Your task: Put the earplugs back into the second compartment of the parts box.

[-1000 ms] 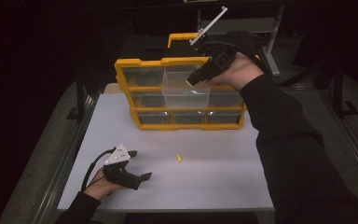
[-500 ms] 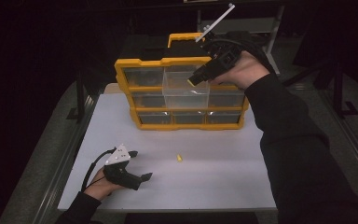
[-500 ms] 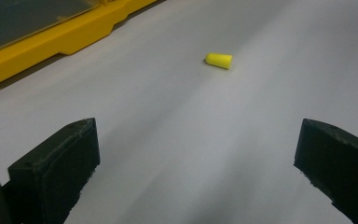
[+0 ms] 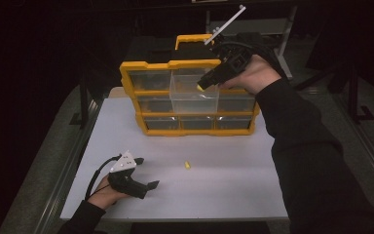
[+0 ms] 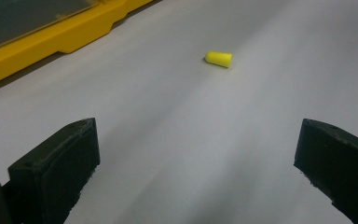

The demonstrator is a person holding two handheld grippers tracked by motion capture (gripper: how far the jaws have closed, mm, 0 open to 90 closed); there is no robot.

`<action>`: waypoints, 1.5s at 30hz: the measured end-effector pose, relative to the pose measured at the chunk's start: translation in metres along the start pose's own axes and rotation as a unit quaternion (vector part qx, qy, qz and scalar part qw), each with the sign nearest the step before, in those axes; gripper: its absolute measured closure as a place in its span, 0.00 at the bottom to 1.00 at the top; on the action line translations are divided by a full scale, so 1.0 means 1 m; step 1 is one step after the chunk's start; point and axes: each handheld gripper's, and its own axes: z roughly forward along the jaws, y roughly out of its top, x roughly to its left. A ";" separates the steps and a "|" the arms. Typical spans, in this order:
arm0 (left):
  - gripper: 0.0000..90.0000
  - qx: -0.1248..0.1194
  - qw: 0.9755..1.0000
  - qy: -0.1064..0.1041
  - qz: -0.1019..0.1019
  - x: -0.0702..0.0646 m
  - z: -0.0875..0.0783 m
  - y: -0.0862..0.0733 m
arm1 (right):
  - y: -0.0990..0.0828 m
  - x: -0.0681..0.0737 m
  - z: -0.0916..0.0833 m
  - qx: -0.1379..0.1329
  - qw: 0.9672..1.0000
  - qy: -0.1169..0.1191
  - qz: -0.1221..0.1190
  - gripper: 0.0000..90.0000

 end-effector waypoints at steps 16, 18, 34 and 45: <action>0.00 0.002 1.000 0.001 0.000 0.000 0.001 0.000 | -0.019 -0.005 -0.038 -0.020 1.000 -0.012 0.004 0.98; 0.00 0.002 1.000 0.001 -0.001 0.000 0.001 0.000 | -0.025 -0.006 -0.042 -0.020 1.000 -0.016 0.006 0.98; 0.00 0.003 1.000 0.000 -0.001 0.000 0.002 0.000 | -0.072 -0.011 -0.029 -0.009 1.000 -0.023 0.016 0.98; 0.00 0.003 1.000 -0.001 -0.001 -0.001 0.002 -0.001 | -0.108 -0.007 0.004 -0.006 1.000 -0.017 0.025 0.75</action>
